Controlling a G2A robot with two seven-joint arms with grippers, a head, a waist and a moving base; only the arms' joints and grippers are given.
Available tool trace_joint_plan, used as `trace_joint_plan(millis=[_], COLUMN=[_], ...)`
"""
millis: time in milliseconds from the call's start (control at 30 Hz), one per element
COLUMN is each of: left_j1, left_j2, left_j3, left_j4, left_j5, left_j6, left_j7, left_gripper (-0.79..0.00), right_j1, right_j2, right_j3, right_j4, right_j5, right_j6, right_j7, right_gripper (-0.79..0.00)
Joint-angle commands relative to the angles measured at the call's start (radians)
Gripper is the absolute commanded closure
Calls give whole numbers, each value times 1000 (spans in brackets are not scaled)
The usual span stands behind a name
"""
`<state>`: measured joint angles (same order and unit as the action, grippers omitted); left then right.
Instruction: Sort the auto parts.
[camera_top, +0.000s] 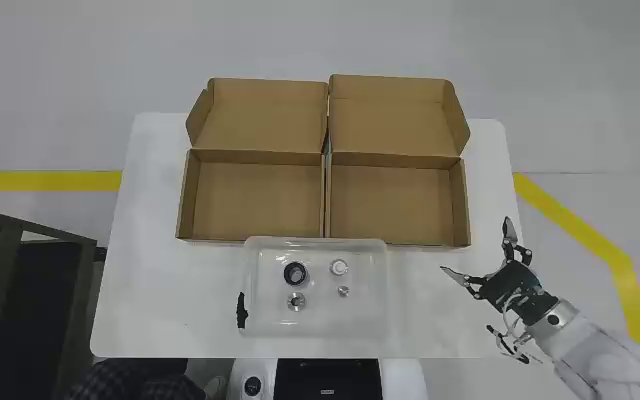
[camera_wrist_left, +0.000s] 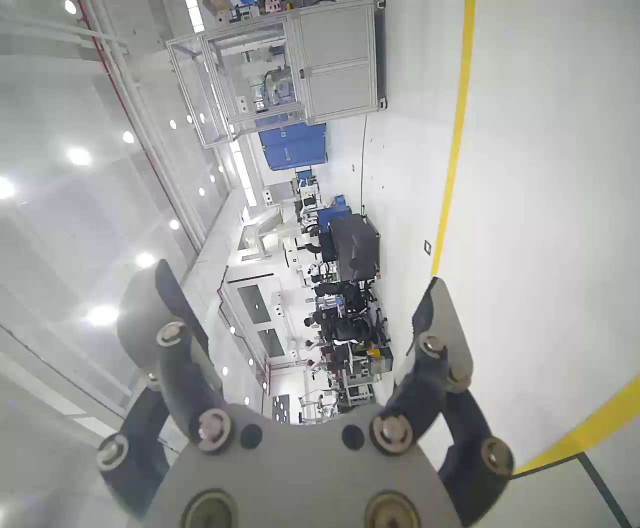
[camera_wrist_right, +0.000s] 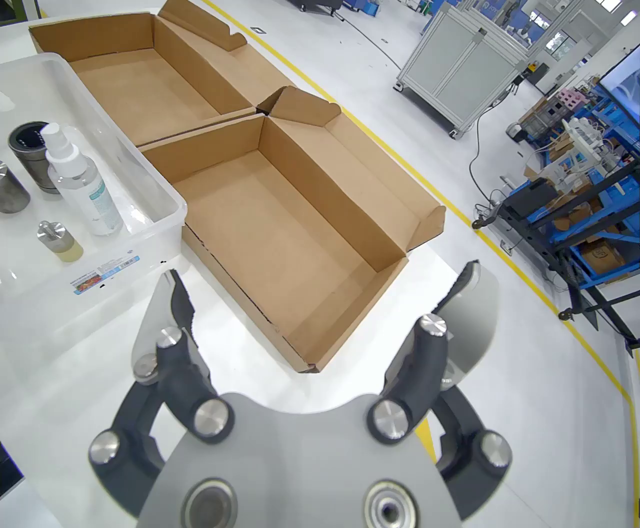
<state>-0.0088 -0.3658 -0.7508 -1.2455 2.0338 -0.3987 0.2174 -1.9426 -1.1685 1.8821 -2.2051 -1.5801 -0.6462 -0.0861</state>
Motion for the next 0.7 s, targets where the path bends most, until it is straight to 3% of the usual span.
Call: trace_joint_plan(millis=[0, 433, 667], left_j1=[0, 0, 0], left_j2=[0, 0, 0], left_j3=[0, 0, 0], left_j4=[0, 0, 0], left_j5=[0, 0, 0], left_j6=[0, 0, 0], left_j7=[0, 0, 0], left_gripper=[-784, -785, -785], right_j1=[0, 0, 46], right_j2=[0, 0, 3], right_j3=[0, 0, -91], right_j4=[0, 0, 12], right_j5=[0, 0, 76], right_j6=[0, 0, -61], right_j7=[0, 0, 64], right_gripper=[-785, -785, -785])
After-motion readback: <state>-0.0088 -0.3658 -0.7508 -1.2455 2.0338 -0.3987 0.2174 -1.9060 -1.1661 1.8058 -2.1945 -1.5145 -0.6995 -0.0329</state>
